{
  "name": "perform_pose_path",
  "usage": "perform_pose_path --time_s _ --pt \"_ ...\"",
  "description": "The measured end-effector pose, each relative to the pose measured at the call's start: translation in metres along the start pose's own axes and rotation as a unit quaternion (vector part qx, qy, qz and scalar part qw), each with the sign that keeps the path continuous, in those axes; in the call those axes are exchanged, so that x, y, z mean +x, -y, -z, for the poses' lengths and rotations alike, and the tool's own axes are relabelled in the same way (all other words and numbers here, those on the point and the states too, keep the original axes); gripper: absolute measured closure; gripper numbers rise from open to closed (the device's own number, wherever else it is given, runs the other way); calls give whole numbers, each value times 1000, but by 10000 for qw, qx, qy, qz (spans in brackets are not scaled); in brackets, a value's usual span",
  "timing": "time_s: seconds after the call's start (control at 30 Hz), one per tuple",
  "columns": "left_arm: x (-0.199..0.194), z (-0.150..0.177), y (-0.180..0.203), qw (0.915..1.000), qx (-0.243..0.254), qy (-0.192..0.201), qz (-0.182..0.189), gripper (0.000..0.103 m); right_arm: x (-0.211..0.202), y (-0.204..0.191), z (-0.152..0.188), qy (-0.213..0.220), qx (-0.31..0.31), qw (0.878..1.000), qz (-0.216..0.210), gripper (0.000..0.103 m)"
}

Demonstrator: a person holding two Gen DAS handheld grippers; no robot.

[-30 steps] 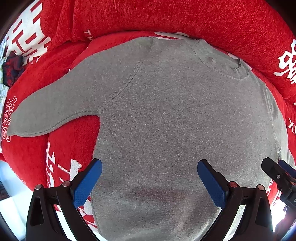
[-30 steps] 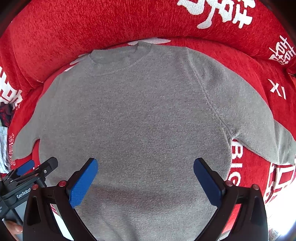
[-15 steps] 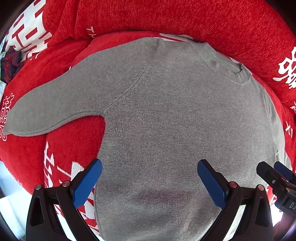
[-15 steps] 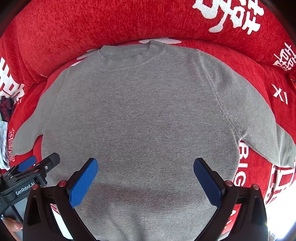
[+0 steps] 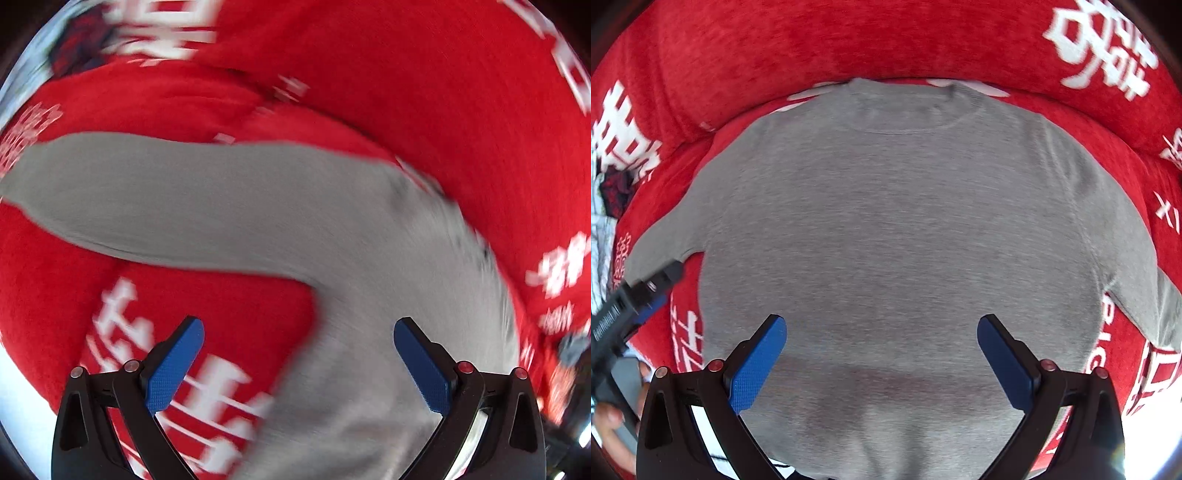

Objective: Fold small clothes
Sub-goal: 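Grasp the cuff of the sleeve nearest the left tool with the left tool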

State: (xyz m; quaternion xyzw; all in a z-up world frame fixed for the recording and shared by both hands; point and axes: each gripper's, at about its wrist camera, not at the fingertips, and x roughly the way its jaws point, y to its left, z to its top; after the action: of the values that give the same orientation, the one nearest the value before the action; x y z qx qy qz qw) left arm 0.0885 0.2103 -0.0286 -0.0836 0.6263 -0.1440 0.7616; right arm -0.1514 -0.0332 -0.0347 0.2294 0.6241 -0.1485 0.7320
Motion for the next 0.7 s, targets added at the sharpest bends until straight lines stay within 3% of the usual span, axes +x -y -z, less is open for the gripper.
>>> perform_pose_path --time_s 0.13,0.33,0.37,0.43,0.7 --pt "-14 -17 -76 9960 -704 530 119 0 7 -25 -1 -62 -248 9996 -70 0" --pt "-6 -25 -174 9795 -1764 889 408 0 18 -55 5 -182 -541 9983 -154 0" --pt "-2 -24 -188 9736 -2012 946 516 0 19 -59 7 -197 -571 9980 -171 0" --pt "-1 -24 -198 9643 -2233 1156 827 0 21 -67 9 -229 -629 9976 -191 0" --pt "9 -60 -195 9544 -2350 1563 973 0 23 -94 16 -291 -821 9957 -304 0"
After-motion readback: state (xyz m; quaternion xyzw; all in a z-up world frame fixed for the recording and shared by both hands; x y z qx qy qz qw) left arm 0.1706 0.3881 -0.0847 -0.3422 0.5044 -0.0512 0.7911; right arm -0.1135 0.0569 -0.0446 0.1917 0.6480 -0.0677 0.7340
